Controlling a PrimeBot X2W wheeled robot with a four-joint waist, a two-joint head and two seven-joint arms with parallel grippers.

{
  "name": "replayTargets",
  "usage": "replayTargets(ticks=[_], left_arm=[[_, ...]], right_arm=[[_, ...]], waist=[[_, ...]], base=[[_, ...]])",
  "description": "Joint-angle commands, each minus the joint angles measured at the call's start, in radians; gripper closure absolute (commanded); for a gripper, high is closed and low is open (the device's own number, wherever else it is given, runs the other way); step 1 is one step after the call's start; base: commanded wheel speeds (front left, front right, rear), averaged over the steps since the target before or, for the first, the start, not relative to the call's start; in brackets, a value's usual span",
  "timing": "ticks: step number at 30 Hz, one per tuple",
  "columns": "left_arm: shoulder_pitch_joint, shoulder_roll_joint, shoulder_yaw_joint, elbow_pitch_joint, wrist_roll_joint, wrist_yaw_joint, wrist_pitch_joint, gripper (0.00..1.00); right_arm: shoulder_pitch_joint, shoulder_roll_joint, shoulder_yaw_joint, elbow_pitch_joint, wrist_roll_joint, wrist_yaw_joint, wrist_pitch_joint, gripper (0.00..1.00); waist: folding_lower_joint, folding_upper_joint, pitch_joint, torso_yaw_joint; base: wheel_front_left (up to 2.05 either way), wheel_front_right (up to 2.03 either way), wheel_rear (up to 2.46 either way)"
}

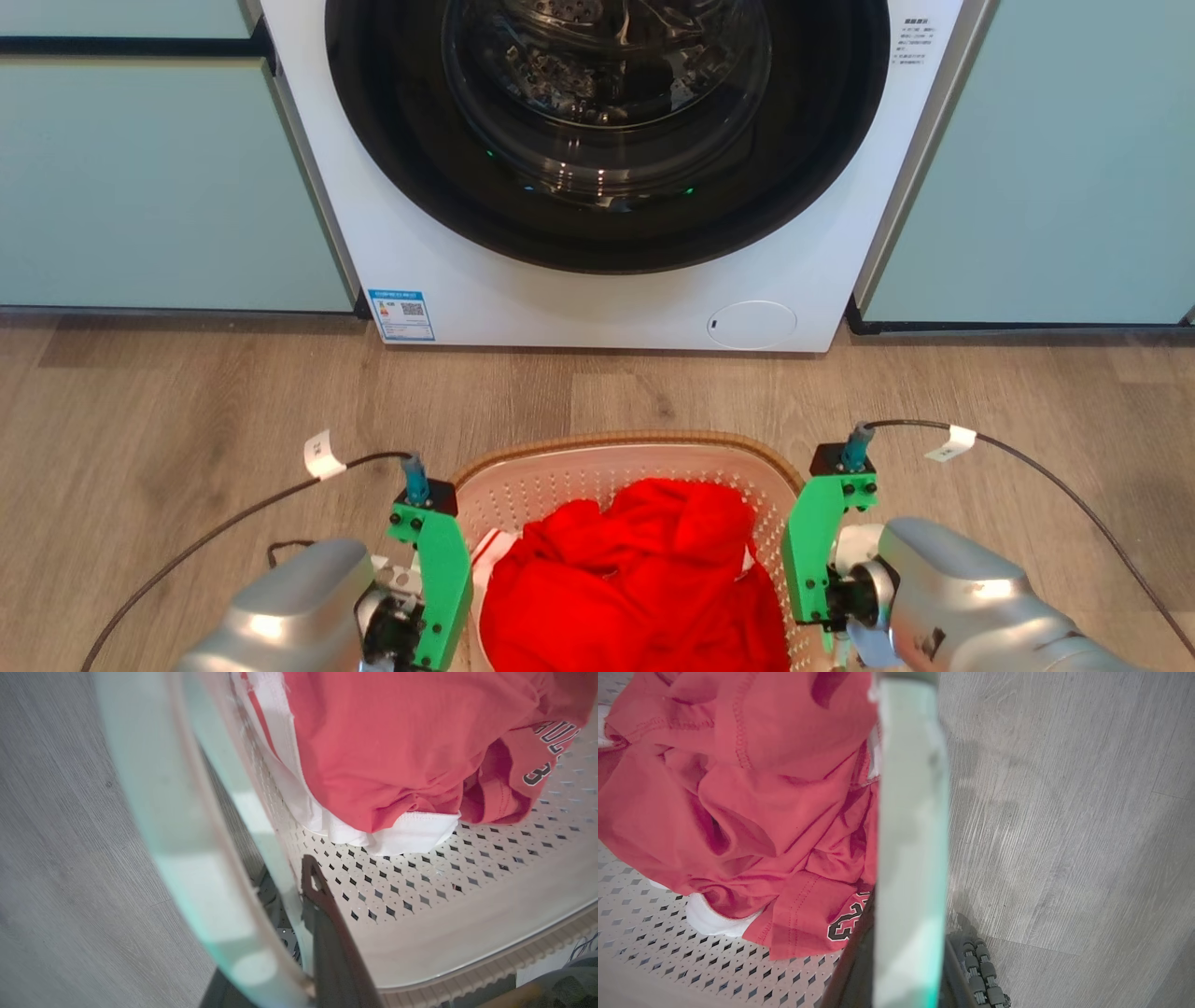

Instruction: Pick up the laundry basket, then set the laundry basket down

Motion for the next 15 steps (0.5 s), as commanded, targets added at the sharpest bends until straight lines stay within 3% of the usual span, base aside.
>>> replayTargets(ticks=[1,15], left_arm=[[-0.061,-0.012,0.010,-0.043,0.000,-0.017,0.001,1.00],[-0.073,-0.020,0.010,-0.032,0.010,-0.017,-0.023,1.00]], right_arm=[[-0.058,0.025,0.008,-0.035,0.004,0.007,-0.023,1.00],[-0.072,0.025,0.030,-0.022,0.020,0.007,-0.064,1.00]], waist=[[0.0000,0.0000,0.000,-0.001],[0.0000,0.0000,0.033,-0.005]], base=[[0.00,0.00,0.00],[0.00,0.00,0.00]])
